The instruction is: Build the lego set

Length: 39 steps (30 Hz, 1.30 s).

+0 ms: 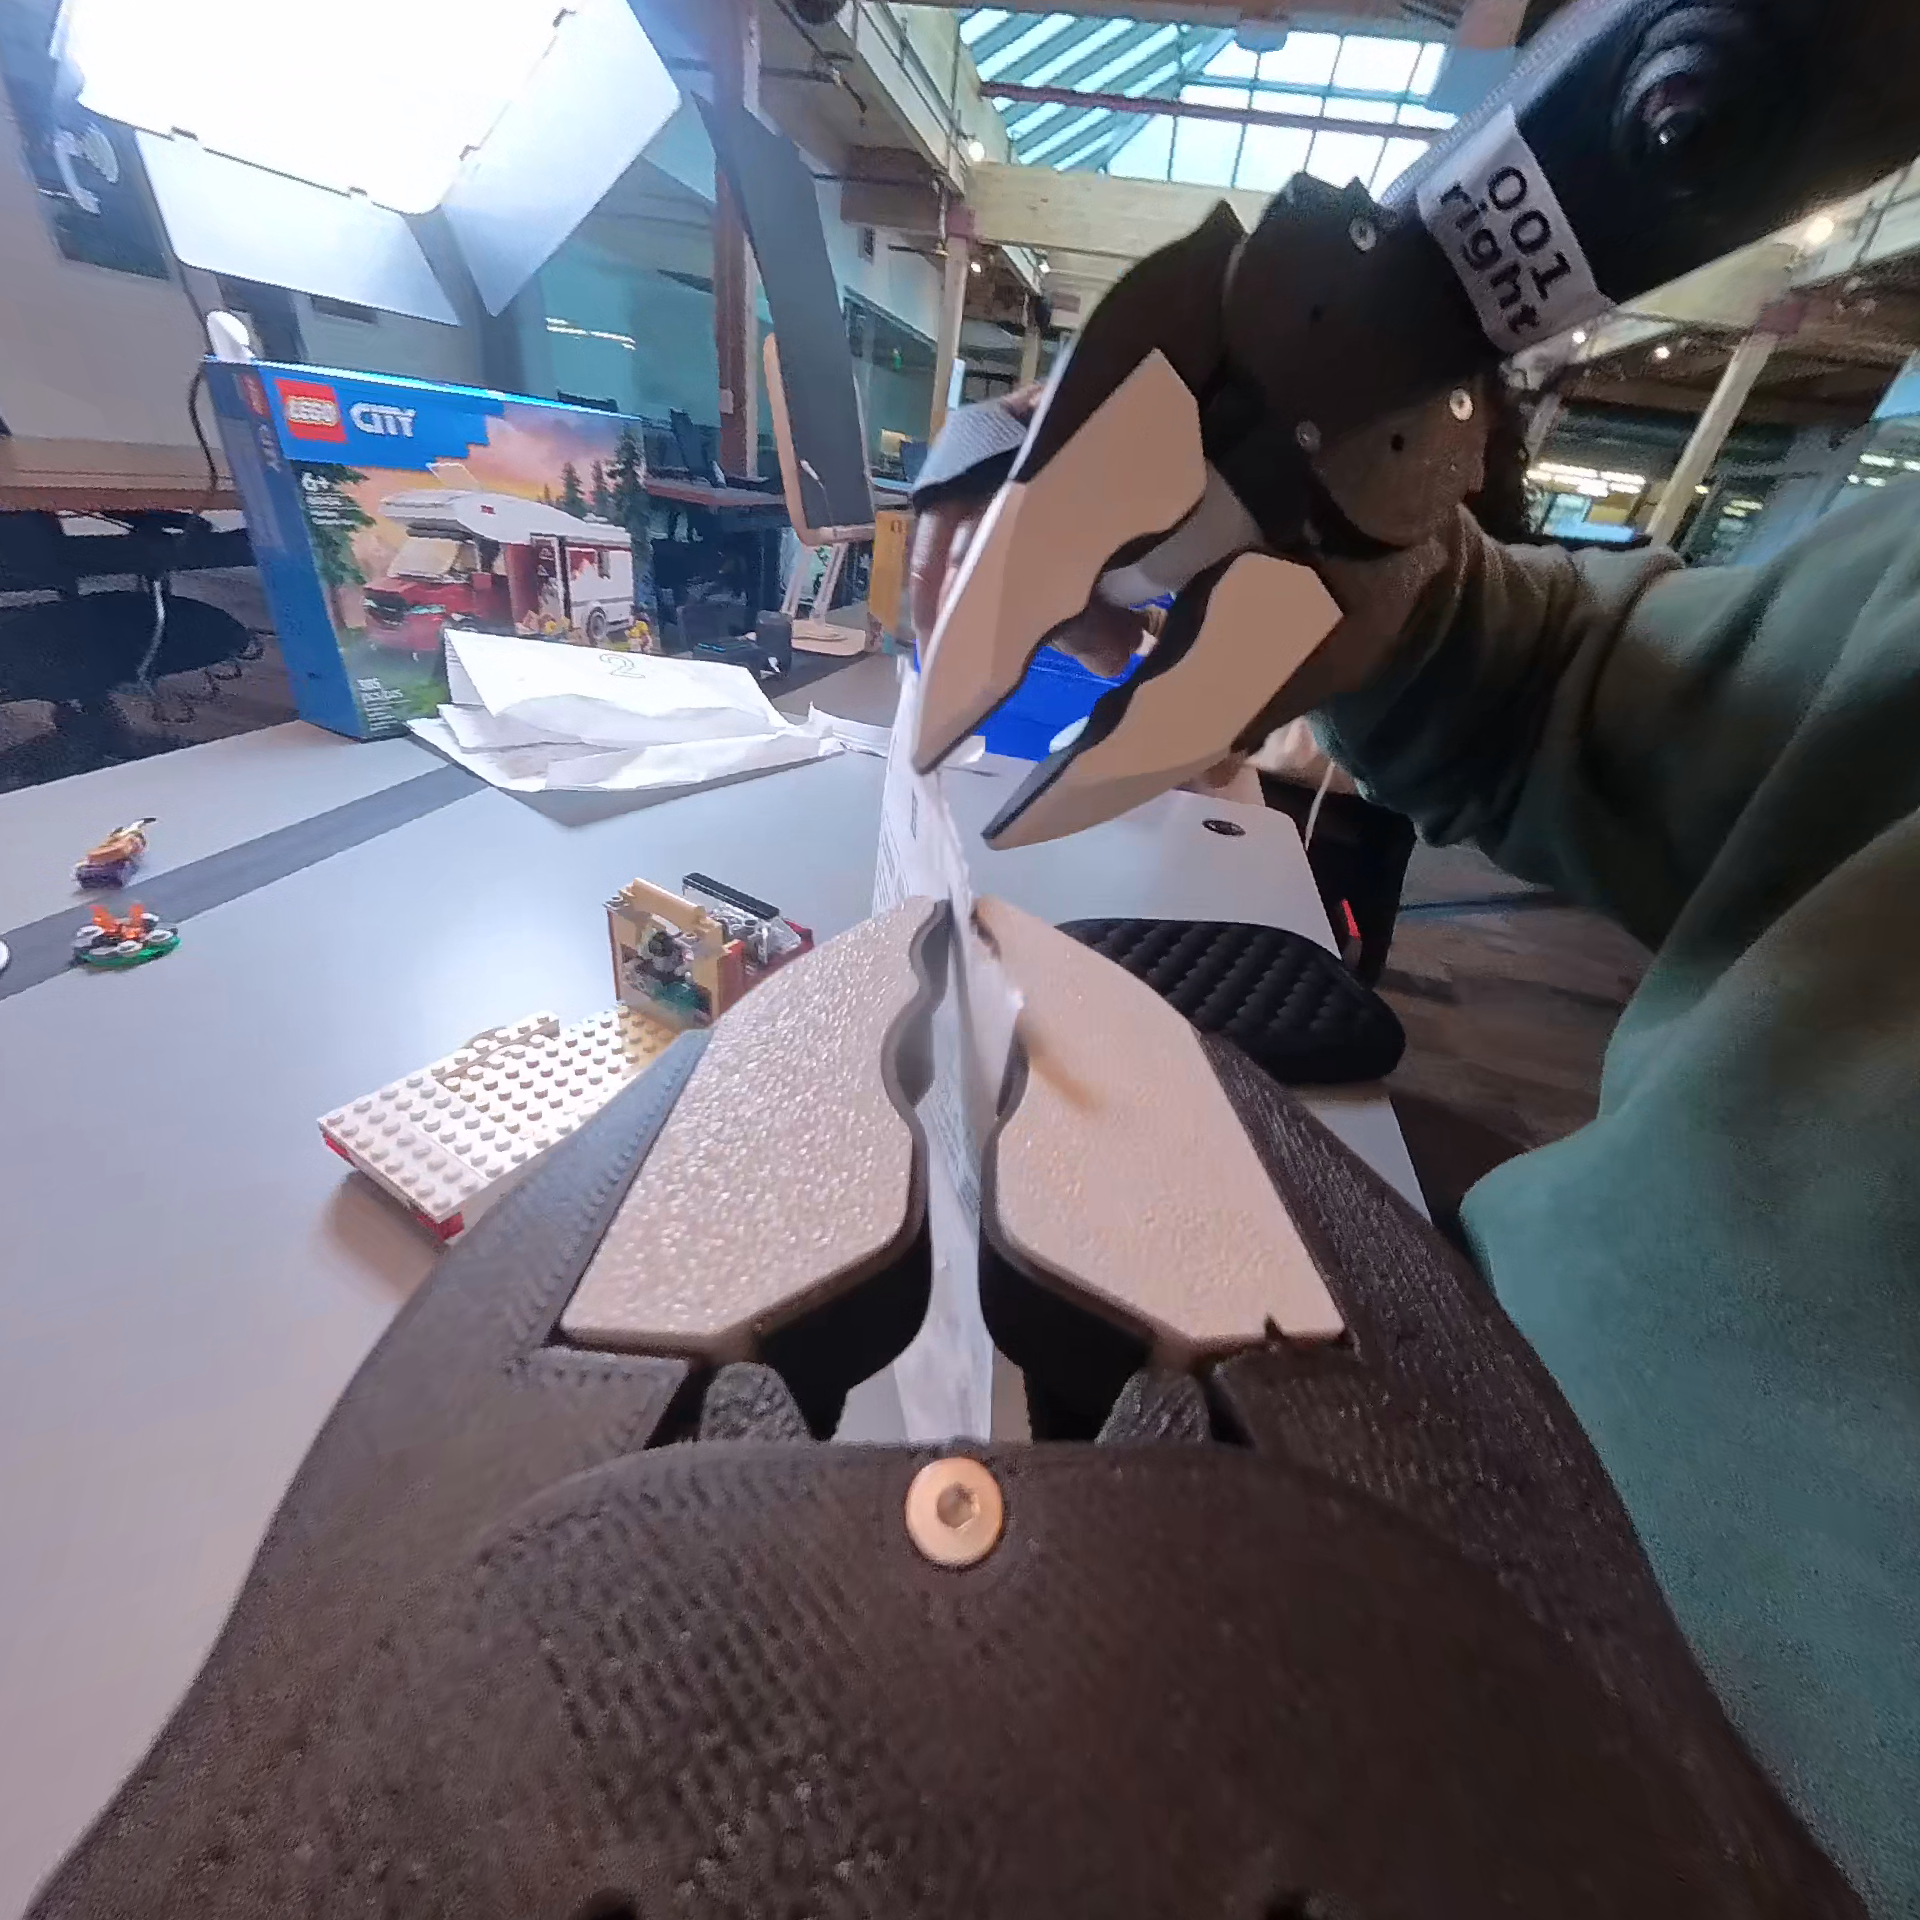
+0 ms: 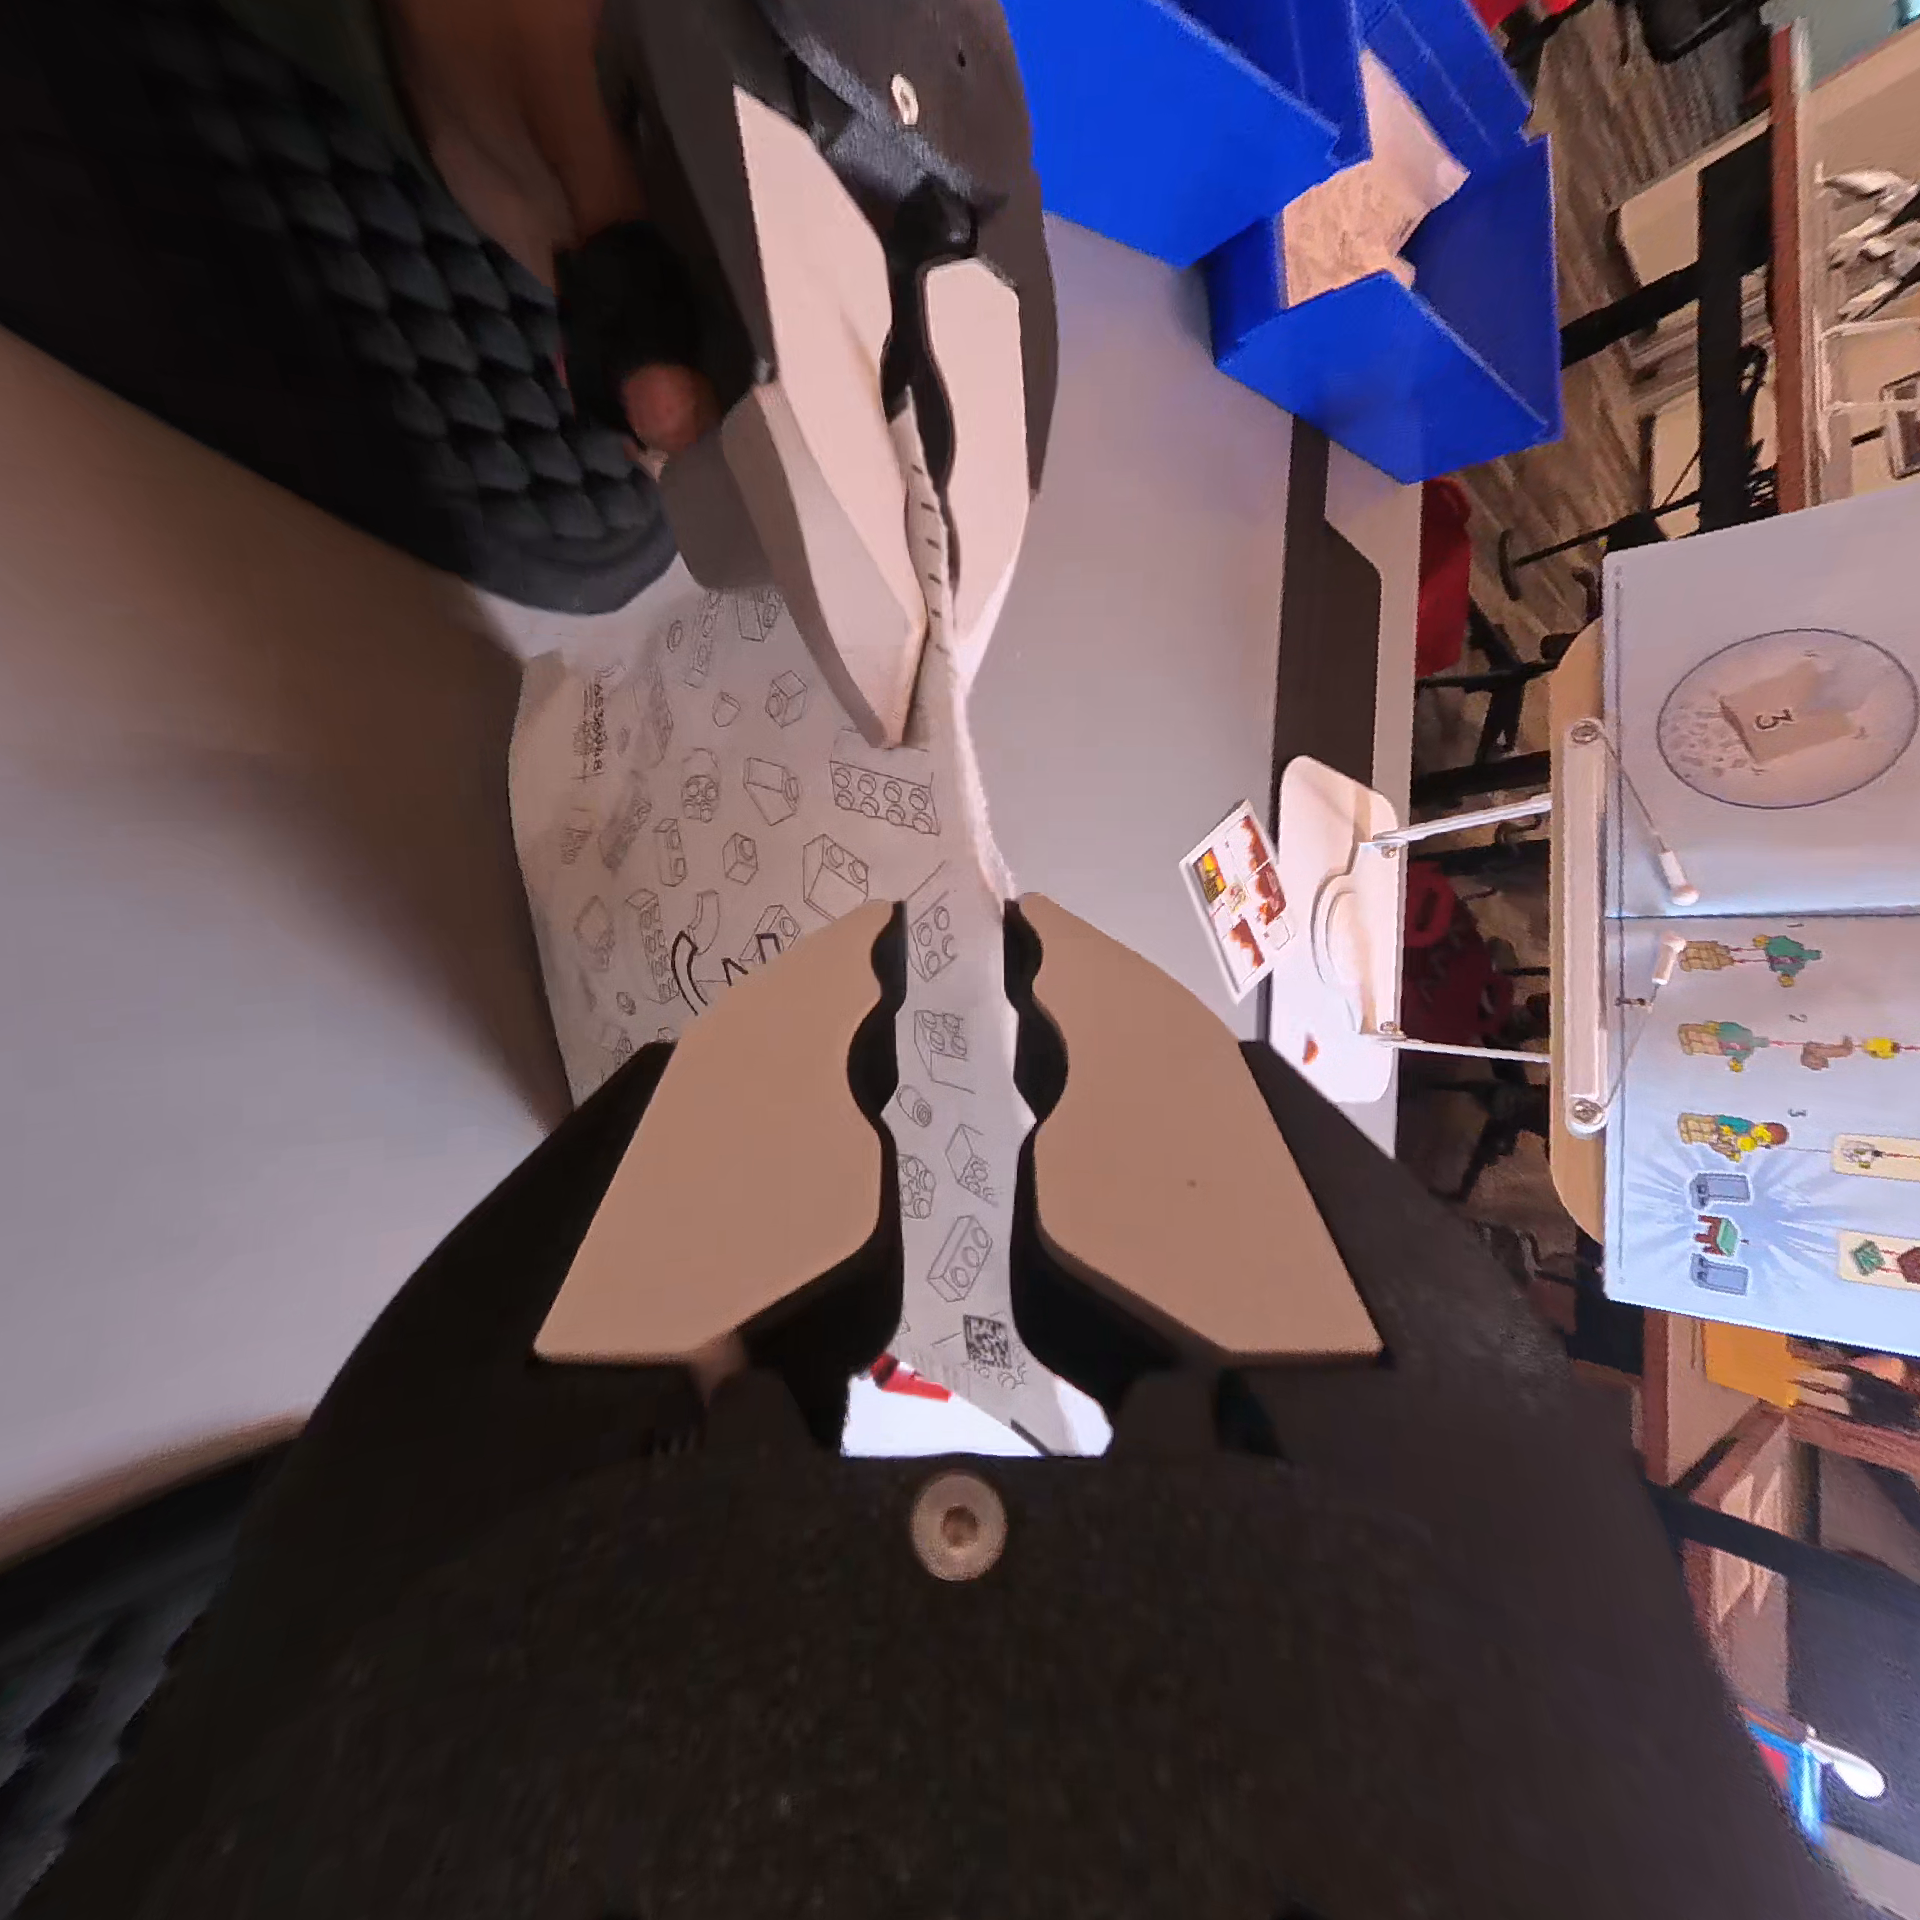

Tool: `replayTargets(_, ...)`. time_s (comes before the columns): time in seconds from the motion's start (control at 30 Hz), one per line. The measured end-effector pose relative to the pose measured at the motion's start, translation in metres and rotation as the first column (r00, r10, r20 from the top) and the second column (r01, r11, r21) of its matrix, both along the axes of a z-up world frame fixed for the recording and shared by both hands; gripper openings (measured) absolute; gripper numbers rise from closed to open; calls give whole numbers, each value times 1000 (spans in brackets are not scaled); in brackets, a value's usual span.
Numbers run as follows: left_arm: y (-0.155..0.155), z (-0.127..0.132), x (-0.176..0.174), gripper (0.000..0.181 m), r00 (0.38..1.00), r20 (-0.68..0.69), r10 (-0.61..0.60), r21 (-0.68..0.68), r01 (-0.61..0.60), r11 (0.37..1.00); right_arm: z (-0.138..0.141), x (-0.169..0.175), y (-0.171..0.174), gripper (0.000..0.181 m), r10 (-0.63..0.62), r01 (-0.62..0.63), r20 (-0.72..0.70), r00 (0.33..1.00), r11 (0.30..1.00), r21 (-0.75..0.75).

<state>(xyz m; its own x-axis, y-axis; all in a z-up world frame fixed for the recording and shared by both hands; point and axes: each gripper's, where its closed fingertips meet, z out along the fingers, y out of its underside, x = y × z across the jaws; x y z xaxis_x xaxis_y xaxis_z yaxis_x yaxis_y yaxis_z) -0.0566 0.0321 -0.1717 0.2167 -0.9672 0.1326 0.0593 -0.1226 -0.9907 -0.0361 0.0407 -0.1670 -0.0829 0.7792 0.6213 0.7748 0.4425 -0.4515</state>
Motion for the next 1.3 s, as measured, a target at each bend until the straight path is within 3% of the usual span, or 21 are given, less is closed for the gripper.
replayTargets(0.27,-16,-5,8,3,998,-46,-45,52,48,997,-10,10,-7,5,48,-48,145,988,999,-8)
replayTargets(0.4,-20,4,5,17,998,-31,-61,72,64,995,-11,10,-14,3,86,-90,142,986,996,28)
replayTargets(0.47,-25,14,2,20,992,-24,-124,18,124,992,-10,10,-18,3,107,-119,135,985,990,76)
replayTargets(0.57,-25,21,2,20,970,-43,-241,-183,229,956,-10,10,-21,3,131,-156,146,981,972,176)
replayTargets(0.73,-26,4,16,22,912,-220,-346,-344,260,902,-9,9,-28,3,152,-190,156,976,944,269)
replayTargets(0.83,-30,-1,24,18,876,-273,-398,-402,272,874,-9,9,-30,2,160,-203,163,974,935,292)
replayTargets(1.1,-36,1,29,10,838,-226,-497,-543,315,778,-9,12,-38,2,209,-253,160,965,904,345)
replayTargets(1.3,-37,3,29,9,819,-249,-516,-566,309,764,-9,13,-39,2,225,-270,161,961,884,381)
